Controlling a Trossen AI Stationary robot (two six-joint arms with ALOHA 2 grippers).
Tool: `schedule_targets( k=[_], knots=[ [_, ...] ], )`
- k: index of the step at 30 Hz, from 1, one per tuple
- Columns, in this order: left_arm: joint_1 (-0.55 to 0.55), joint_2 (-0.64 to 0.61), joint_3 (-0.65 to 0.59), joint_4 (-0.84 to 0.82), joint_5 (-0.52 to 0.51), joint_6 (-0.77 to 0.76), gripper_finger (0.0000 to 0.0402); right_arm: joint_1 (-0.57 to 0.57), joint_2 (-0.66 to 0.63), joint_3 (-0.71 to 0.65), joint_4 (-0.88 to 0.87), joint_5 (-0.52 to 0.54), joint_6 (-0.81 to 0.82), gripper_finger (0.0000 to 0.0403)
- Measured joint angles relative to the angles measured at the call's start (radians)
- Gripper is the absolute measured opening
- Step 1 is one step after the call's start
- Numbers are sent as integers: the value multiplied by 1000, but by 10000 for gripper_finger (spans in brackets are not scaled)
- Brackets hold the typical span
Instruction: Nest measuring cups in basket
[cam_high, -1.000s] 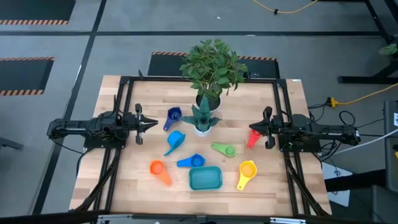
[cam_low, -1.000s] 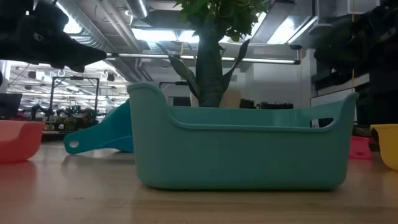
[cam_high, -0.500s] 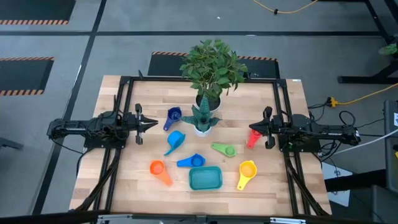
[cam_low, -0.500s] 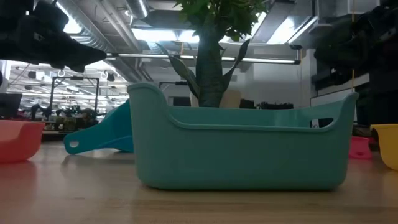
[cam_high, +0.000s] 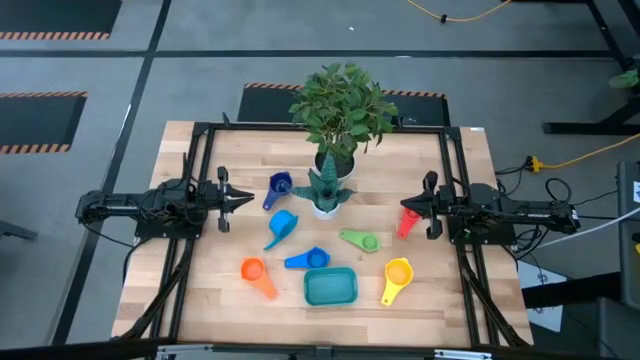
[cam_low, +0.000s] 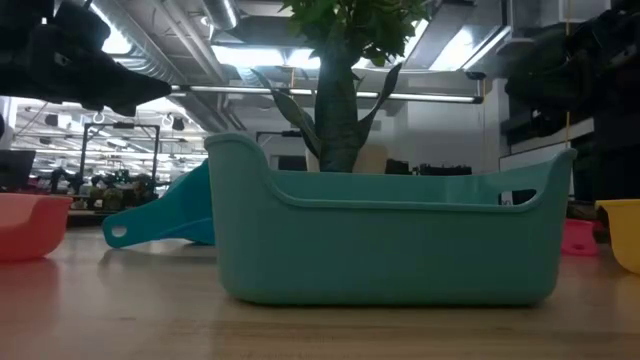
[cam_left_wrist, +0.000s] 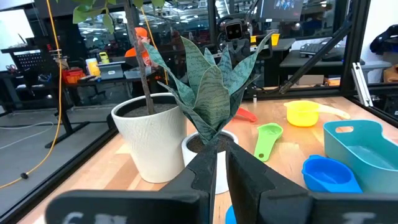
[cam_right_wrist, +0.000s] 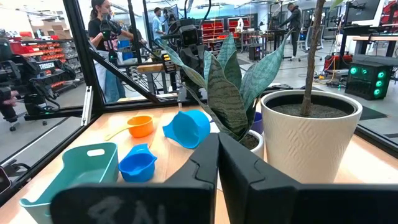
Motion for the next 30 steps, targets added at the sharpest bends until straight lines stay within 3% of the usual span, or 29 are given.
schedule_targets(
  k=[13,22,30],
  knots=[
    [0,0,0,10,-19,-10,27,0,0,0,0,0,0,17],
    [0,0,0,133,-110,-248,30,0,0,0,0,0,1,17],
    [0,0,0,146,-142,-350,100,0,0,0,0,0,0,17]
  ],
)
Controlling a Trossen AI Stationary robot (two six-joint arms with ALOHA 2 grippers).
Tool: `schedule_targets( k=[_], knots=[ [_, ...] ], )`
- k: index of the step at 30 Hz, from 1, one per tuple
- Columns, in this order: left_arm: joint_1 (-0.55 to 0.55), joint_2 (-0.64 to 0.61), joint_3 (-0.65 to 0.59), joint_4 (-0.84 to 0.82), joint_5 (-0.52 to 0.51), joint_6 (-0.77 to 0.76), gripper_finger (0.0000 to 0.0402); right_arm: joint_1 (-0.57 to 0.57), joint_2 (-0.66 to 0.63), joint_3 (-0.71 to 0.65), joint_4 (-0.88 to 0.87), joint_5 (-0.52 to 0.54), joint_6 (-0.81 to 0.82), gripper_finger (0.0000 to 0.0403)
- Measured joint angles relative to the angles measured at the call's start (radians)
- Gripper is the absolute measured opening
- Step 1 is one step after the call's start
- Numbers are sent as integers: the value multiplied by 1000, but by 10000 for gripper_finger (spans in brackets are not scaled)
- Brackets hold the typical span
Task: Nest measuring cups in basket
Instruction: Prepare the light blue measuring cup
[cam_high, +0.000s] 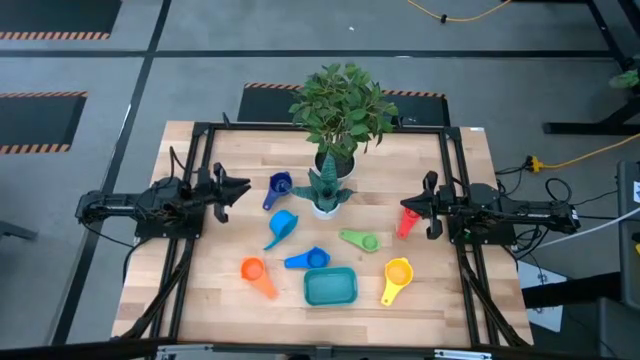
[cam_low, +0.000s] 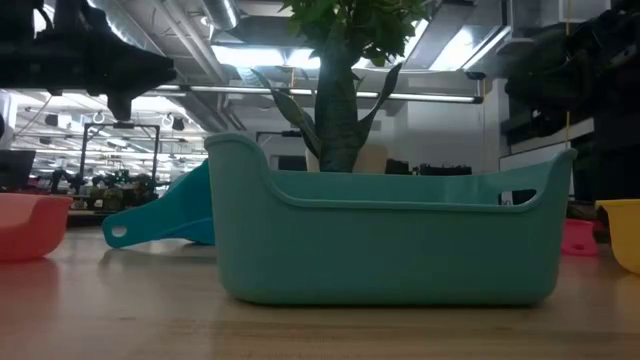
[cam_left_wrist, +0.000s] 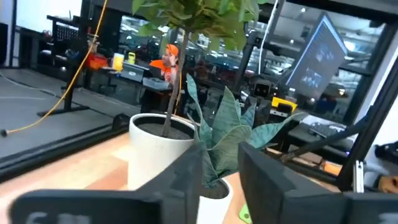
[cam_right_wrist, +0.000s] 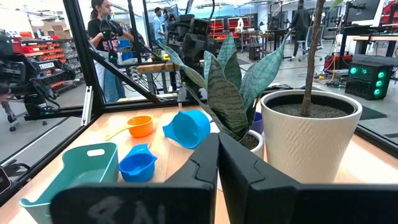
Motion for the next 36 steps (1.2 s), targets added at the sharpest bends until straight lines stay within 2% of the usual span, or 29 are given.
schedule_targets(
  k=[6,17,22,28,36],
  knots=[
    [0,0,0,0,-16,-2,145,0,0,0,0,0,0,17],
    [-3,1,24,21,-6,-2,146,0,0,0,0,0,1,17],
    [-40,41,62,22,-5,-2,145,0,0,0,0,0,1,16],
    [-104,170,119,20,-5,-3,145,0,0,0,0,0,1,16],
    [-184,453,242,9,-13,-49,145,0,0,0,0,0,0,16]
  ],
)
